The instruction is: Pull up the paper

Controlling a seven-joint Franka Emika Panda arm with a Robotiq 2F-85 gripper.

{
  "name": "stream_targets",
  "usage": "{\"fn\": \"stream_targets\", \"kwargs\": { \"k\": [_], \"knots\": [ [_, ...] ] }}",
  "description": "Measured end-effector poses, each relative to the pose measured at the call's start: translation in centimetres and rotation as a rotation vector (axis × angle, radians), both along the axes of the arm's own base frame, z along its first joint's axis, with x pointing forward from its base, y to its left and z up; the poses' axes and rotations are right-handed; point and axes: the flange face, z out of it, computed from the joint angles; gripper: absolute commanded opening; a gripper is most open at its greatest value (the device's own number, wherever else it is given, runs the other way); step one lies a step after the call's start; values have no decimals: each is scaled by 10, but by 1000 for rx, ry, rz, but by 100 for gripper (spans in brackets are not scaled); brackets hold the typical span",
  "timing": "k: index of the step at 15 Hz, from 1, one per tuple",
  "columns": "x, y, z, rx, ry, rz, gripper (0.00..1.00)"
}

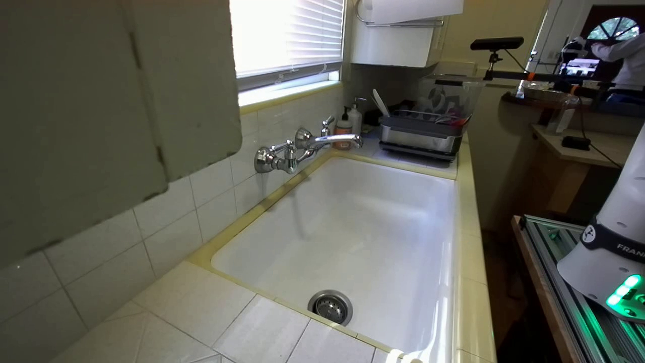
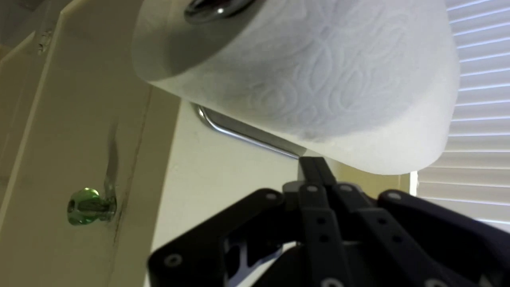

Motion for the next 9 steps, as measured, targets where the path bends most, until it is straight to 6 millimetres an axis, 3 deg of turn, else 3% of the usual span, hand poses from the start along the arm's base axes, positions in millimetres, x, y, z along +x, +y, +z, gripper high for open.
{"fn": "stream_targets", "kwargs": {
  "k": [4,9],
  "knots": [
    [19,35,9,-16,-8,75,0],
    [46,48,-19,15,42,116,0]
  ]
}}
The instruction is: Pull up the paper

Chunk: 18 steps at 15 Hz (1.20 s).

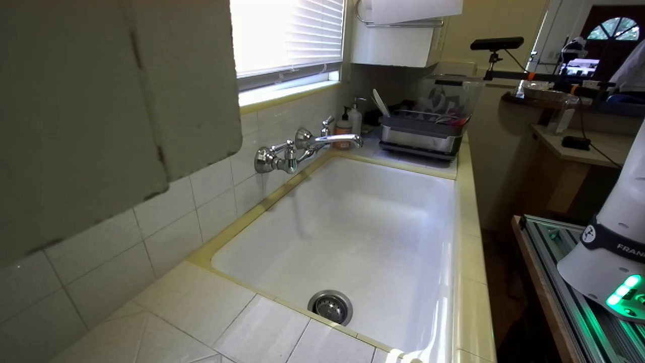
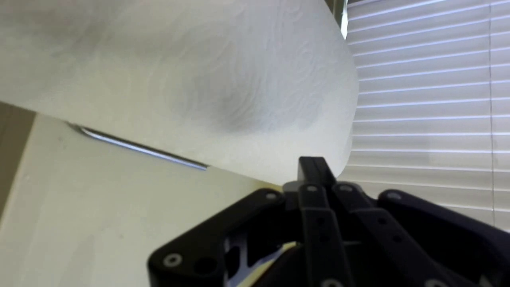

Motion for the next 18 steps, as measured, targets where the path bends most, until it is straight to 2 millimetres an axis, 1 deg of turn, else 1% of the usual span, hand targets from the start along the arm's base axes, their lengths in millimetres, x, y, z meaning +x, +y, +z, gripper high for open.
{"fn": "stream_targets", "kwargs": {
  "k": [4,6,8,12,15,18],
  "knots": [
    [15,-7,-31,44,67,-3,0],
    [21,-10,-41,56,91,-7,0],
    [23,-13,-47,61,103,-11,0],
    [21,-16,-46,61,102,-18,0],
    [19,-17,-40,55,91,-21,0],
    [13,-18,-30,46,74,-27,0]
  ]
}}
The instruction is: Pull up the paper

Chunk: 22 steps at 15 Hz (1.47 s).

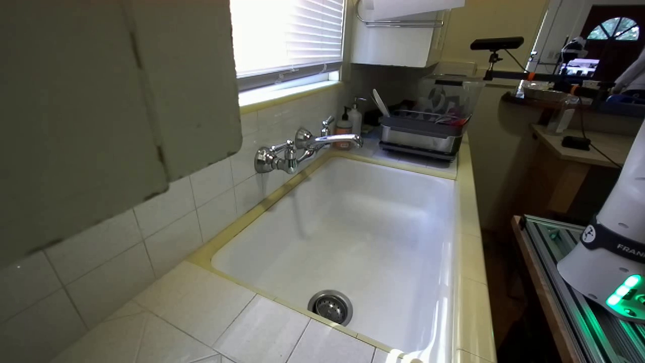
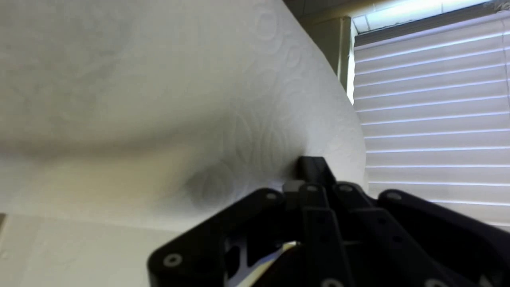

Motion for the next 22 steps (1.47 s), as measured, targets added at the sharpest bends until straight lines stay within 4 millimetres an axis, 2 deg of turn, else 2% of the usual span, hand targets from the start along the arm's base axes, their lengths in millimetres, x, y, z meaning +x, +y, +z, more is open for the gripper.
{"fn": "stream_targets", "kwargs": {
  "k": [9,20,21,22],
  "knots": [
    [-24,-11,23,-15,-42,-34,0],
    [-42,-19,37,-25,-70,-58,0],
    [-44,-17,40,-27,-76,-56,7],
    [-46,-15,43,-29,-82,-53,28]
  ]
}}
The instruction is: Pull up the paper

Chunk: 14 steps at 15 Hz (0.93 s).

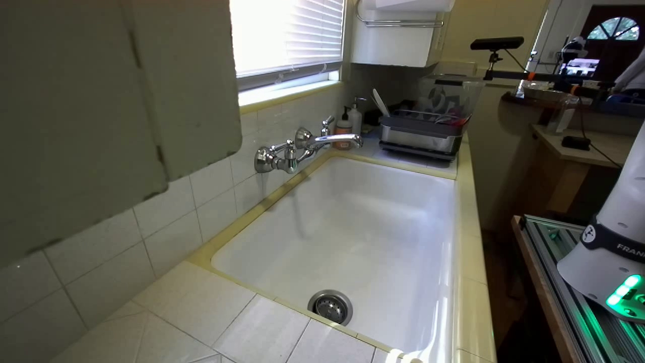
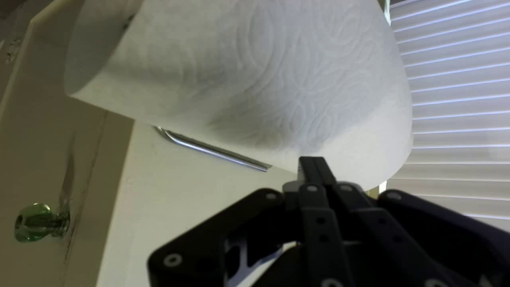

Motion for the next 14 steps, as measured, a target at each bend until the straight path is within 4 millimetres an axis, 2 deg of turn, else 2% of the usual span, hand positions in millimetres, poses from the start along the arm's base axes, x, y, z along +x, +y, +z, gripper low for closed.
{"fn": "stream_targets", "kwargs": {
  "k": [2,6,10,14],
  "knots": [
    [-3,7,7,-7,-13,9,40],
    [-7,29,21,-16,-42,19,71],
    [-13,50,27,-4,-41,-86,99],
    [-19,72,22,79,20,-221,100]
  ]
}}
